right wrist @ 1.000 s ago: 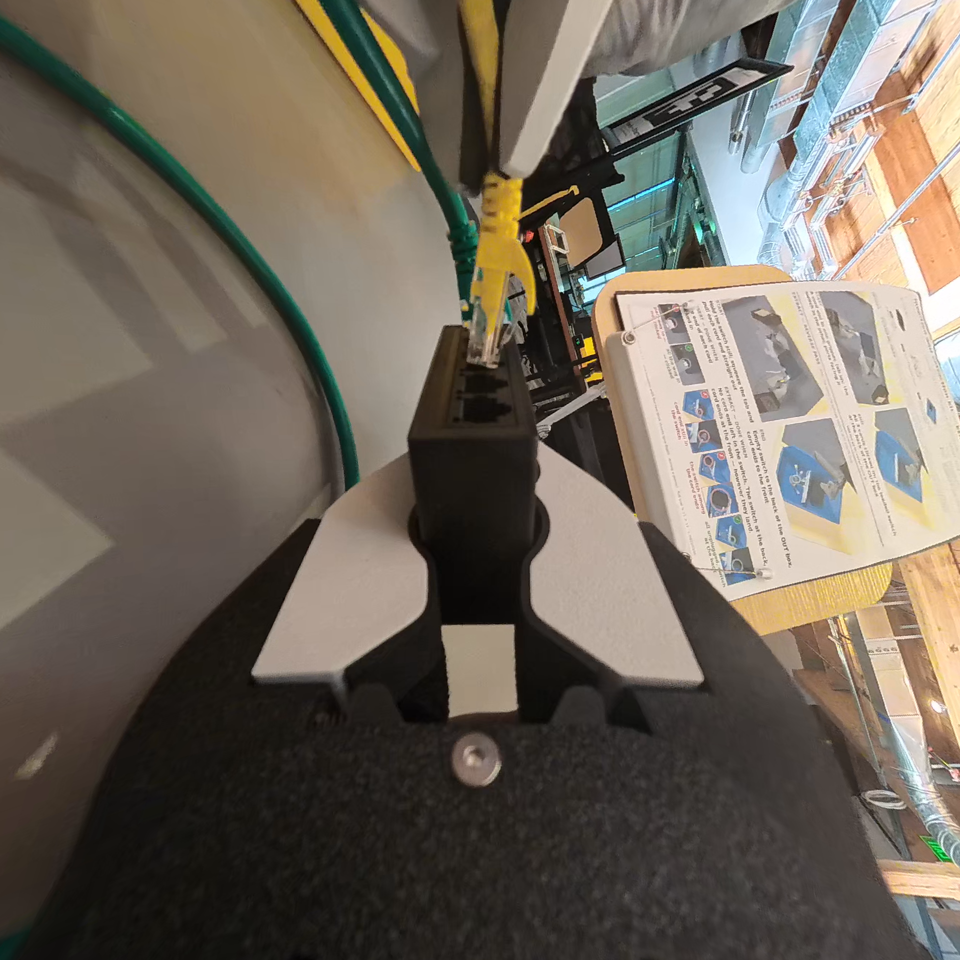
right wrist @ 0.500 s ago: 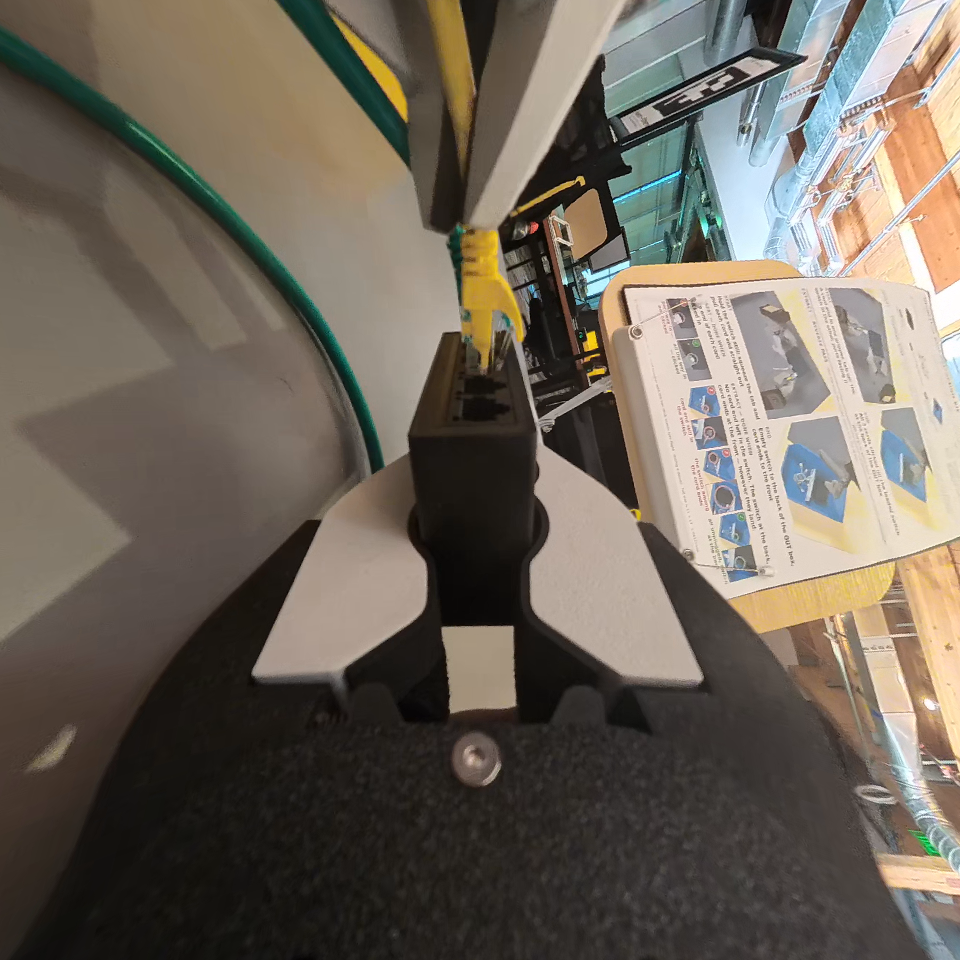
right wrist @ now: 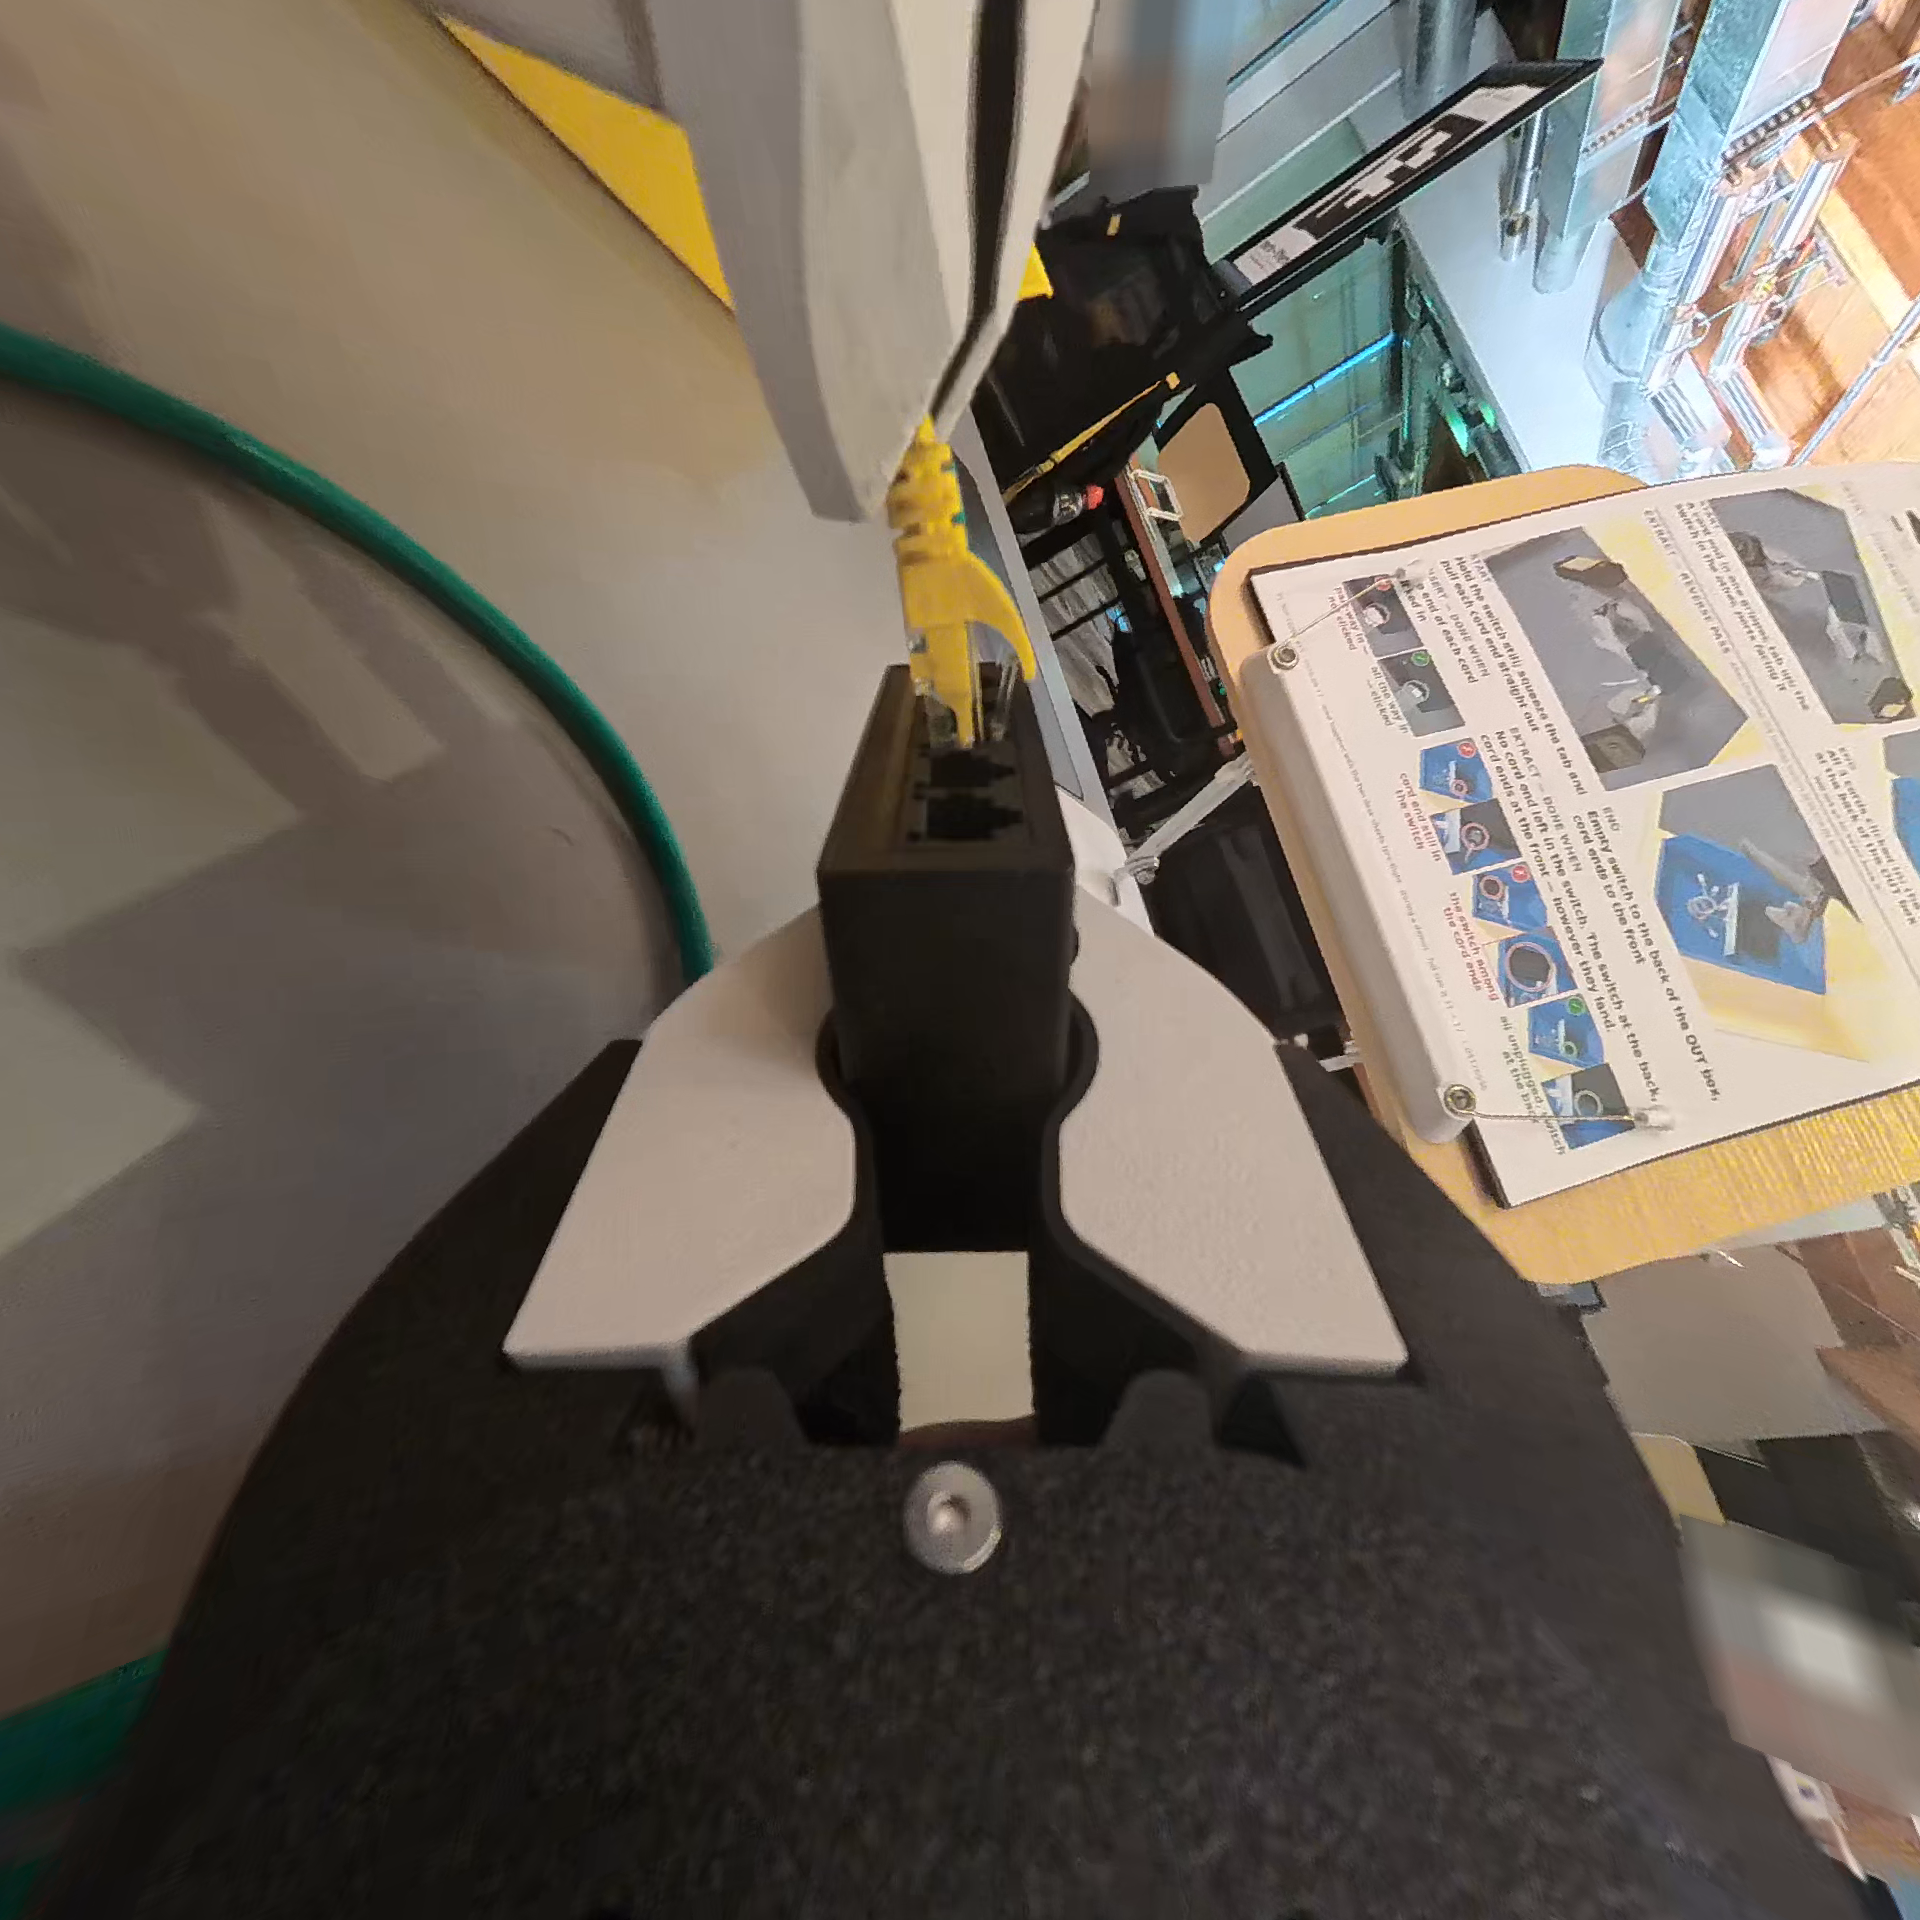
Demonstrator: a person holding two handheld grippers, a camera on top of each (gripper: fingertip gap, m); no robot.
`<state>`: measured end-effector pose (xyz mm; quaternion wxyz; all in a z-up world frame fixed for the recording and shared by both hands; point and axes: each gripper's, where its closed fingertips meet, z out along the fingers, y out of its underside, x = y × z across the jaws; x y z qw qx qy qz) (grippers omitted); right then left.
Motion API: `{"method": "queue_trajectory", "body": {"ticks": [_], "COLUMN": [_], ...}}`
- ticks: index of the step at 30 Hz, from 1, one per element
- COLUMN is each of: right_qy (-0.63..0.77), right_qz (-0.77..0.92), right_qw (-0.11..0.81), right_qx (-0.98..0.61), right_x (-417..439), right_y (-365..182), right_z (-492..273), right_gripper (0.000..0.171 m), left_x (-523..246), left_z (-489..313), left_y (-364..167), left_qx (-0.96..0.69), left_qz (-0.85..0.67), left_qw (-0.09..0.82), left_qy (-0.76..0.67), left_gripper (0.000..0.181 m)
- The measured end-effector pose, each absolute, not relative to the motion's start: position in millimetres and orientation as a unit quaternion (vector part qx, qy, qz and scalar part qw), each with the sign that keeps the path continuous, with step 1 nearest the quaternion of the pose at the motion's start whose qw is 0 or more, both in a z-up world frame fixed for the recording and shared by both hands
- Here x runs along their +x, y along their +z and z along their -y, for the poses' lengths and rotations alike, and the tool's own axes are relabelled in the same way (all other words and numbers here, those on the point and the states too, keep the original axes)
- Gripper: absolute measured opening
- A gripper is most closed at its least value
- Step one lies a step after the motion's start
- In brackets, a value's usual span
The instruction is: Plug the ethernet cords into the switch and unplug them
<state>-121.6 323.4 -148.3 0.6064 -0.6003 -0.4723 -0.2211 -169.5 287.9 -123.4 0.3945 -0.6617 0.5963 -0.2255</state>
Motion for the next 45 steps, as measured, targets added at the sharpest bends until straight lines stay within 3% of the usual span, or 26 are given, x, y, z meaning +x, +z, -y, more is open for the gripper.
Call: {"method": "queue_trajectory", "body": {"ticks": [11,14,15,17,20,23,31,36,45], "right_qy": [-0.227,-0.23,-0.236,-0.239,-0.226,-0.22,-0.217,-0.217,-0.215], "right_qz": [0.459,0.486,0.497,0.51,0.499,0.488,0.478,0.482,0.47], "right_qw": [0.621,0.613,0.611,0.605,0.614,0.613,0.618,0.619,0.631], "right_qx": [-0.593,-0.579,-0.57,-0.563,-0.569,-0.581,-0.586,-0.58,-0.578], "right_x": [-116.1,-126.6,-132.7,-141.3,-140.8,-135.1,-131.6,-133.7,-132.4], "right_y": [-140.5,-146.7,-148.4,-151.4,-147.7,-147.7,-144.9,-144.4,-138.1], "right_z": [-324.9,-321.7,-319.4,-315.8,-316.7,-320.6,-321.3,-319.8,-318.0], "right_gripper": [0.031,0.031,0.031,0.031,0.031,0.031,0.031,0.031,0.03], "left_x": [-161.0,-152.6,-154.0,-158.7,-159.3,-163.5,-174.1,-173.6,-170.5], "left_z": [-287.4,-283.3,-286.8,-290.3,-289.4,-295.5,-278.4,-280.0,-280.3], "left_y": [-114.0,-108.0,-114.9,-123.6,-112.4,-103.1,-110.3,-115.6,-109.2], "left_qx": [-0.67,-0.677,-0.689,-0.688,-0.681,-0.683,-0.705,-0.711,-0.699], "left_qz": [-0.554,-0.523,-0.53,-0.56,-0.543,-0.533,-0.548,-0.537,-0.549], "left_qw": [0.387,0.382,0.375,0.373,0.386,0.396,0.319,0.322,0.346], "left_qy": [-0.306,-0.35,-0.323,-0.273,-0.303,-0.303,-0.316,-0.32,-0.301], "left_gripper": [0.01,0.024,0.004,0.0,0.005,0.026,0.029,0.012,0.01]}}
